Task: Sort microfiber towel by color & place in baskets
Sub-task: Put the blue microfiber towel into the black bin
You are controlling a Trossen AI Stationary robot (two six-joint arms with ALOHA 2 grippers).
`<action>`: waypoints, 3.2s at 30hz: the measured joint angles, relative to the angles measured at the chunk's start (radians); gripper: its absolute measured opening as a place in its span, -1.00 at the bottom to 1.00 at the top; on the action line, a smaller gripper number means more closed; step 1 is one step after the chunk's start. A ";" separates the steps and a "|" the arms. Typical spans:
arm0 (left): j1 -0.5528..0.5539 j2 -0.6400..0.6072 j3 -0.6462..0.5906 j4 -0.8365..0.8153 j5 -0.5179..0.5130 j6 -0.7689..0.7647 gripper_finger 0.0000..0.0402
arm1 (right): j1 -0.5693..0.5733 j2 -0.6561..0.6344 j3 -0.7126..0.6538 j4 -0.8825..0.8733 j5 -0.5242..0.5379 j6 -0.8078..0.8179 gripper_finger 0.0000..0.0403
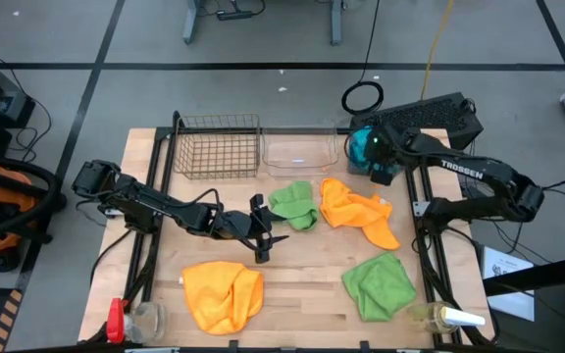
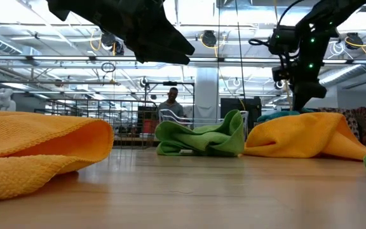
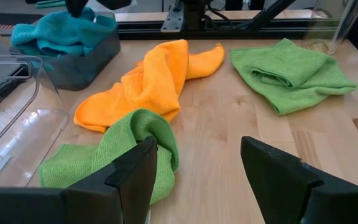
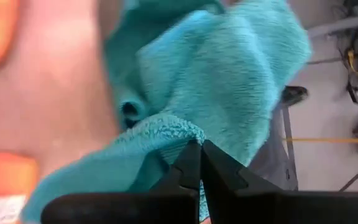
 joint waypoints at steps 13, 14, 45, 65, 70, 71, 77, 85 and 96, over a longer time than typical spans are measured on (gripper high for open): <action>0.000 0.000 0.000 0.000 0.000 0.006 0.18 | -0.133 0.175 0.000 0.048 -0.022 0.104 -1.00; 0.000 0.000 0.000 0.000 0.000 0.006 0.18 | -0.133 0.196 0.000 0.053 -0.023 0.113 -1.00; 0.000 0.000 0.000 -0.027 0.000 -0.003 0.18 | -0.133 0.178 0.000 -0.016 -0.127 0.276 -0.37; -0.001 0.000 0.000 -0.026 0.001 -0.002 0.18 | -0.138 0.381 0.169 0.079 -0.152 0.604 -0.95; -0.014 0.000 0.000 -0.027 0.000 0.001 0.18 | -0.140 0.487 0.169 0.124 -0.152 0.633 -0.99; -0.016 0.000 0.000 -0.028 0.001 0.004 0.18 | -0.140 0.502 0.170 0.137 -0.162 0.635 -0.99; -0.022 0.000 0.000 -0.031 0.001 0.006 0.18 | -0.142 0.546 0.174 0.204 -0.217 0.620 -0.99; -0.022 0.000 0.000 -0.031 0.001 0.004 0.18 | -0.140 0.465 0.165 0.159 -0.170 0.540 -1.00; -0.022 0.000 0.000 -0.030 0.001 0.003 0.18 | -0.136 0.189 0.135 -0.041 -0.144 0.692 -1.00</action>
